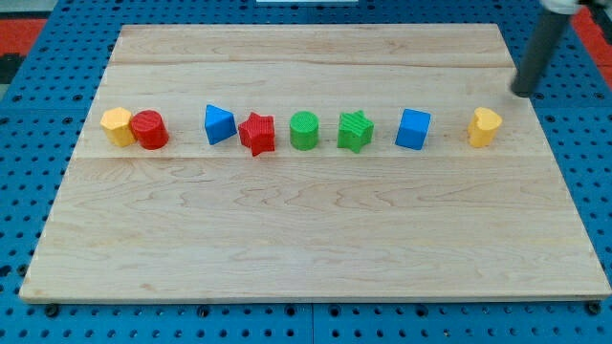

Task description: Place your hand at the right center

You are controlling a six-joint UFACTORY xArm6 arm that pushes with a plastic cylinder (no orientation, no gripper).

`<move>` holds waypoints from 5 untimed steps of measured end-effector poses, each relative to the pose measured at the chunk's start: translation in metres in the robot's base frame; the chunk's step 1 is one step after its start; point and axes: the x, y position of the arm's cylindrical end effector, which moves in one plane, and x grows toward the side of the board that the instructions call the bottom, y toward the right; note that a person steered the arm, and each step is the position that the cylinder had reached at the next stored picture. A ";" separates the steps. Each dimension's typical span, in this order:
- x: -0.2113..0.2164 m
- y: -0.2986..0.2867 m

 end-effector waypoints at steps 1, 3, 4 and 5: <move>0.033 0.017; 0.048 -0.025; 0.059 -0.045; 0.063 -0.061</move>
